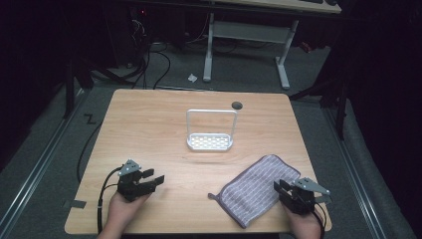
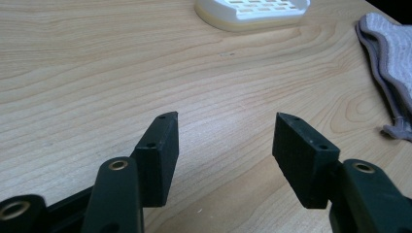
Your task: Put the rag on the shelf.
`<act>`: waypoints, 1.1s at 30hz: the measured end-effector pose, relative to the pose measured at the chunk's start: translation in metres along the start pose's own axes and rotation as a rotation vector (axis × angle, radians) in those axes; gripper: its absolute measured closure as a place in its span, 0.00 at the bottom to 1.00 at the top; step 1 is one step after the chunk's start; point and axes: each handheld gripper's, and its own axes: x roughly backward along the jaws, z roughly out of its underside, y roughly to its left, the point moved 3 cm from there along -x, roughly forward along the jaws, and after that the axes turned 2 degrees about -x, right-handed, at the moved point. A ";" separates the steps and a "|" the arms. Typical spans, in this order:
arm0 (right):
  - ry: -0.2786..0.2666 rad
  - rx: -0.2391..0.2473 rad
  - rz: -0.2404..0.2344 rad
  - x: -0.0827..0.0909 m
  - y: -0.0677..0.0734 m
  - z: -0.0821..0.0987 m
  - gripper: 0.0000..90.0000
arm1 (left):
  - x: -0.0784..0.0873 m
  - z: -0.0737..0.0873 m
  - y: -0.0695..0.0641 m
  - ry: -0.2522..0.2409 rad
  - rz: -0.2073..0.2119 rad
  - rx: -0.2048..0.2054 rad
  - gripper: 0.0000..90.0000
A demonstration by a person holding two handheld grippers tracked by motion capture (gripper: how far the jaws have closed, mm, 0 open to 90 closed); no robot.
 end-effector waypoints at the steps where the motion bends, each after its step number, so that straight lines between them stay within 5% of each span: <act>1: 0.003 -0.007 0.004 0.000 0.000 0.000 0.83 | 0.000 -0.001 -0.002 0.003 0.018 -0.014 0.58; 3: 0.006 -0.005 0.006 0.000 -0.001 0.000 0.87 | 0.000 -0.001 -0.003 0.001 0.020 -0.025 0.75; 4: 0.031 0.000 0.016 0.000 -0.002 0.003 1.00 | 0.001 -0.003 -0.005 -0.003 0.031 -0.023 0.83; 8: 0.096 -0.022 0.041 -0.008 -0.009 0.008 1.00 | 0.000 -0.003 -0.006 0.004 0.014 -0.029 0.96; 13: 0.115 -0.031 0.047 -0.017 -0.013 0.006 1.00 | -0.001 -0.005 -0.005 0.005 0.011 -0.043 1.00; 18: 0.112 0.009 0.013 -0.033 -0.007 -0.003 1.00 | -0.002 -0.005 -0.010 0.019 0.020 -0.073 1.00; 30: 0.121 0.086 -0.107 -0.054 0.038 -0.013 1.00 | -0.014 -0.007 -0.027 0.026 0.024 -0.100 1.00; 33: 0.129 0.141 -0.144 -0.059 0.057 -0.015 1.00 | -0.030 -0.012 -0.040 0.071 0.029 -0.181 1.00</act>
